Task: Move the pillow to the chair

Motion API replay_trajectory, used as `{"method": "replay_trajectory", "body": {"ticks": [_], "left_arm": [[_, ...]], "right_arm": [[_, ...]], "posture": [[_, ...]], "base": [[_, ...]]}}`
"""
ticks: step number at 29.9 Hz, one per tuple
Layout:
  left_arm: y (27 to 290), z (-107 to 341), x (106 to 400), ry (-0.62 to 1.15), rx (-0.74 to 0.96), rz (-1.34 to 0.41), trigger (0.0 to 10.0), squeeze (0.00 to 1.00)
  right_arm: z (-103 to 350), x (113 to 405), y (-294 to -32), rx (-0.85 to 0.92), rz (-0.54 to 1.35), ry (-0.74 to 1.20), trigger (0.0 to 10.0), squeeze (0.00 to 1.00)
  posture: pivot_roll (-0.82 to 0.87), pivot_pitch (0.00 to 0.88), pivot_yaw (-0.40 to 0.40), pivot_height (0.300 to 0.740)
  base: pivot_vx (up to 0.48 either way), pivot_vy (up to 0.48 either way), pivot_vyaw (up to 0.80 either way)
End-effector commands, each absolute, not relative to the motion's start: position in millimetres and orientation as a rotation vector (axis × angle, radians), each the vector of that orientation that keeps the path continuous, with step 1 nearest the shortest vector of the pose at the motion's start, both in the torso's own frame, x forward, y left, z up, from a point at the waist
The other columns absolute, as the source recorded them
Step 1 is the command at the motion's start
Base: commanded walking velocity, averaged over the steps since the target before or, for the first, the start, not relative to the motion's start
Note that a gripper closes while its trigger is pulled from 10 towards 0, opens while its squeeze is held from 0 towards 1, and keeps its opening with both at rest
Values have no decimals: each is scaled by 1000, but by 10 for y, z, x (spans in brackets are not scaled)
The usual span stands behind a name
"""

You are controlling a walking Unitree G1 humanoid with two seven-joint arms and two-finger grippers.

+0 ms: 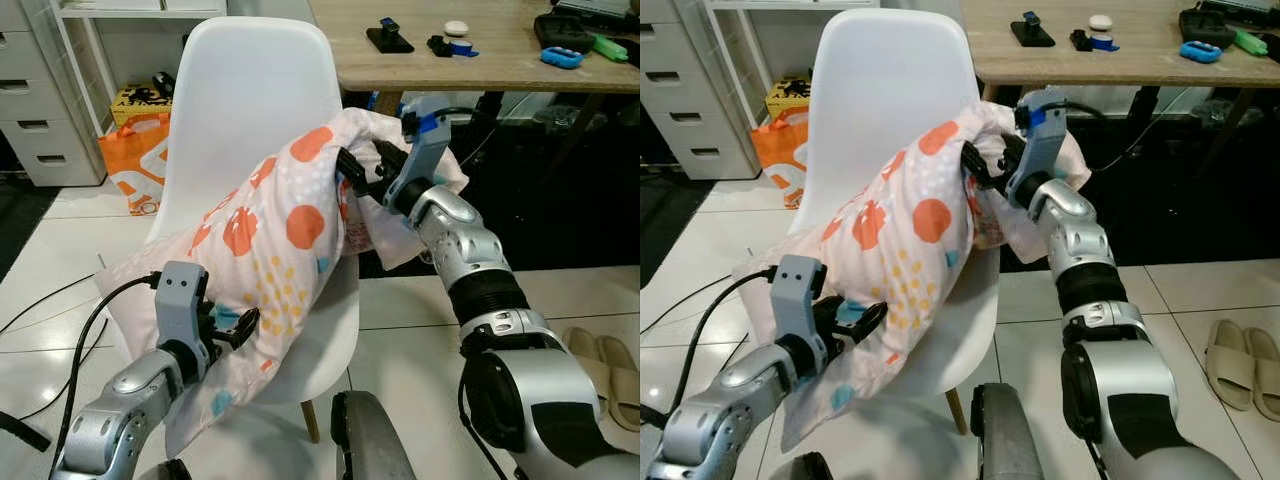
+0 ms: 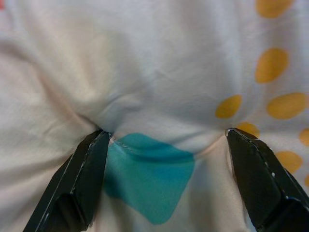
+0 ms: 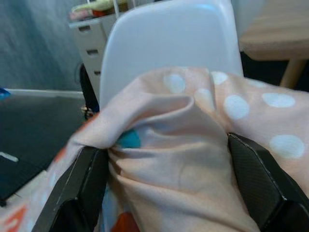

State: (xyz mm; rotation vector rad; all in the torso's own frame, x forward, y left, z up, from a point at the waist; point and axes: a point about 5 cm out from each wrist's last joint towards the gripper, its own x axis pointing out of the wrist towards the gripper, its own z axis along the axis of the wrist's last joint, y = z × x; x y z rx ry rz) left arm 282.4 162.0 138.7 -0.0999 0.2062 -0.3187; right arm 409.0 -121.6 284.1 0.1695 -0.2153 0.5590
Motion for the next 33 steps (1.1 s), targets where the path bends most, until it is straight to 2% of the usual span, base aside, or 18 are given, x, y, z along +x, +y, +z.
{"method": "replay_trajectory", "body": {"ticks": [1,2,4,5,7,9,10,12,14,16,20,26,30,33], "left_arm": [[1590,1325,2803,237,-46,-348,10000,0],[1590,1325,2803,237,-46,-348,10000,0],[1624,1299,2770,259,16,-355,10000,0],[1624,1299,2770,259,16,-355,10000,0],[1700,1279,2724,280,69,-349,10000,0],[1756,1278,2694,285,94,-342,10000,0],[1756,1278,2694,285,94,-342,10000,0],[1778,1279,2685,284,100,-338,10000,0],[1778,1279,2685,284,100,-338,10000,0],[1765,1270,2688,284,110,-340,10000,0],[1709,1266,2690,282,124,-358,10000,0],[1673,1268,2691,278,136,-374,10000,0],[1677,1273,2695,276,145,-378,10000,0],[1695,1308,2707,257,162,-373,10000,0]], "right_arm": [[2925,4104,-1210,67,546,-213,10000,0],[2925,4104,-1210,67,546,-213,10000,0],[2768,4134,-1227,-121,535,-94,10000,0],[2768,4134,-1227,-121,535,-94,10000,0],[2546,4075,-1237,-179,671,139,10000,0],[2508,3911,-1217,-195,872,237,10000,0],[2508,3911,-1217,-195,872,237,10000,0],[2620,3791,-1193,-170,989,228,10000,0],[2620,3791,-1193,-170,989,228,10000,0],[2829,3696,-1150,-47,1083,184,10000,0],[2990,3591,-1111,46,1191,143,10000,0],[3108,3478,-1134,93,1297,118,10000,0],[3236,3454,-1200,89,1313,24,10000,0],[3351,3604,-1290,124,1155,-73,10000,0]], "posture": [[-204,171,-75,501],[-204,171,-75,501],[-199,169,-78,501],[-199,169,-78,501],[-198,169,-80,501],[-199,170,-79,501],[-199,170,-79,501],[-199,168,-82,501],[-199,168,-82,501],[-203,166,-81,501],[-203,163,-83,501],[-205,156,-85,501],[-206,148,-86,501],[-205,144,-85,501]], "base": [[0,0,0],[0,0,0],[0,0,0],[0,0,0],[0,0,0],[0,0,0],[0,0,0],[0,0,0],[0,0,0],[0,0,0],[0,0,0],[0,0,0],[0,0,0],[0,0,0]]}}
